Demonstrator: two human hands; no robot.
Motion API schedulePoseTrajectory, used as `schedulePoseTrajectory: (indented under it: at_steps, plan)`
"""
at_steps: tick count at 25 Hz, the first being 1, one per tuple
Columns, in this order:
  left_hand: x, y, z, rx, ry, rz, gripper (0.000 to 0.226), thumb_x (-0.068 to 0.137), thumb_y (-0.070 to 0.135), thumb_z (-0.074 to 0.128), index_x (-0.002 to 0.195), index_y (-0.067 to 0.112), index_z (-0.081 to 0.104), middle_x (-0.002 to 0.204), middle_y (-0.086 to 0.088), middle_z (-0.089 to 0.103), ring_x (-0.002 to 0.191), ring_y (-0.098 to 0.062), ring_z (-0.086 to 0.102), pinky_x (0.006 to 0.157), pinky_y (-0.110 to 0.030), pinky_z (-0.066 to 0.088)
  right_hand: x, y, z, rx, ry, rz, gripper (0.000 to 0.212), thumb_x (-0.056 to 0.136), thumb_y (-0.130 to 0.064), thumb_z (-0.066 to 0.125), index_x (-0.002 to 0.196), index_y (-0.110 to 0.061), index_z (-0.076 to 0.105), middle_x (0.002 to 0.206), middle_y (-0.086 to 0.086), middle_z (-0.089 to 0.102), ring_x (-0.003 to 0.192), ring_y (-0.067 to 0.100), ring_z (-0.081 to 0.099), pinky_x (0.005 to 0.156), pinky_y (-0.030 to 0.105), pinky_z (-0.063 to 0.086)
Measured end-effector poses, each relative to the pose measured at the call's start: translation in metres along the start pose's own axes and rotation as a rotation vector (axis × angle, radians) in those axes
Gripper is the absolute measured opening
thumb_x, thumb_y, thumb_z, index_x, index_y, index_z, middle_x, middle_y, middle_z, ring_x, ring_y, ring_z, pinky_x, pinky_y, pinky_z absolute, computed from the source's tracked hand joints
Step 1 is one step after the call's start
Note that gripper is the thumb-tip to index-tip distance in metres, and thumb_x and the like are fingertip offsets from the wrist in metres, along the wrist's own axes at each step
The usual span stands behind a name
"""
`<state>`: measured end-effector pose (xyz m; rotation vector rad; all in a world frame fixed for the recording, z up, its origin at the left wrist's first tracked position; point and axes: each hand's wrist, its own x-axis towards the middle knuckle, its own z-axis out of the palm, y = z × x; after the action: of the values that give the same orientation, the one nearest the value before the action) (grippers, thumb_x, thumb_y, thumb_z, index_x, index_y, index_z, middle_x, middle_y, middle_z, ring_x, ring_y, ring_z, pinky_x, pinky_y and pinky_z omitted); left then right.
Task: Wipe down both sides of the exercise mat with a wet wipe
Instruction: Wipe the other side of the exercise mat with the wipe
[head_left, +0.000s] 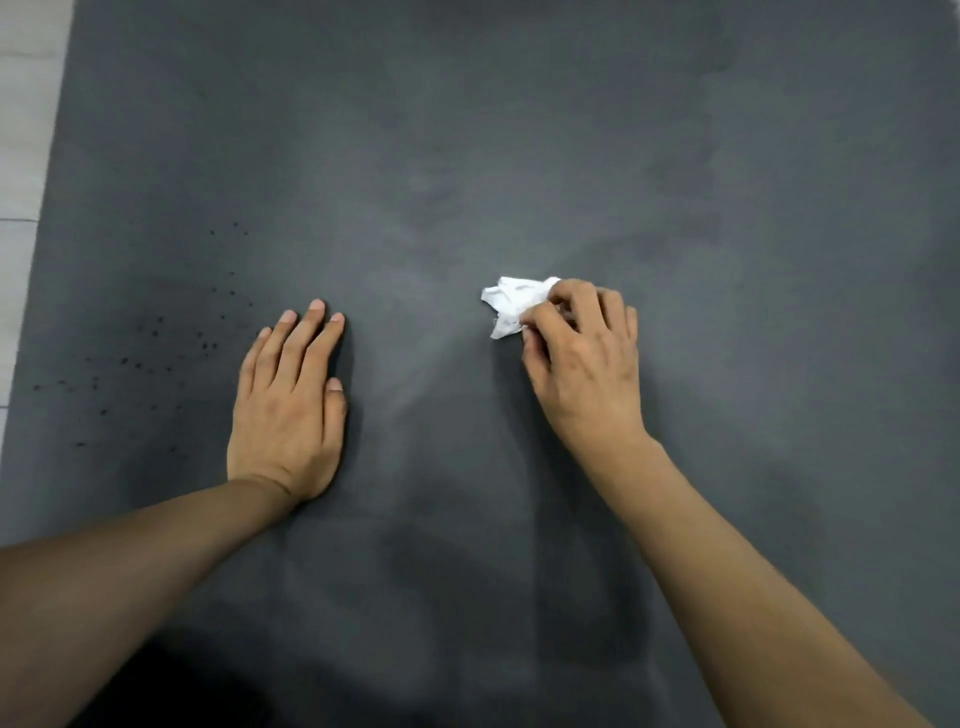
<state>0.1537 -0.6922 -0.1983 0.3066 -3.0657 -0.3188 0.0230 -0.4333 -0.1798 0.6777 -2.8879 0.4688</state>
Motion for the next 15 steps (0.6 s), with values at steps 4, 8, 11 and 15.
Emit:
schedulePoseTrajectory:
  at_steps: [4,8,11,15]
  plan:
    - [0.001,-0.002,0.0,0.02,-0.01,0.013,0.063,0.097,0.024,0.034,0.158,0.011,0.032,0.167,-0.009,0.027,0.154,-0.032,0.023,0.126,-0.051,0.018,0.018,0.009,0.0,0.076,0.005,-0.003,0.01,0.089,-0.018,0.059,0.097,-0.017,0.065,0.101,-0.001,0.061,0.09,0.025,0.051,0.077,0.035,0.038]
    - [0.003,0.0,0.001,0.02,-0.015,0.02,0.064,0.096,0.025,0.035,0.158,0.011,0.032,0.167,-0.01,0.026,0.153,-0.034,0.023,0.126,-0.052,0.018,0.03,0.016,-0.002,0.218,-0.022,-0.071,0.02,0.091,-0.013,0.059,0.107,-0.019,0.071,0.099,0.0,0.063,0.085,0.024,0.051,0.077,0.034,0.045]
    - [0.002,-0.001,0.0,0.012,0.006,0.027,0.063,0.096,0.025,0.035,0.157,0.01,0.035,0.166,-0.01,0.029,0.153,-0.034,0.026,0.125,-0.052,0.019,0.042,0.056,-0.02,0.209,0.08,-0.038,0.021,0.089,-0.012,0.058,0.104,-0.014,0.073,0.098,0.007,0.065,0.085,0.028,0.056,0.077,0.03,0.043]
    - [0.0,0.002,0.001,0.005,0.051,0.018,0.06,0.097,0.022,0.036,0.156,0.009,0.037,0.164,-0.011,0.032,0.152,-0.035,0.027,0.125,-0.052,0.02,0.06,0.136,-0.037,0.025,0.142,0.346,0.031,0.09,-0.014,0.048,0.11,-0.016,0.072,0.105,0.014,0.063,0.093,0.037,0.056,0.084,0.035,0.04]
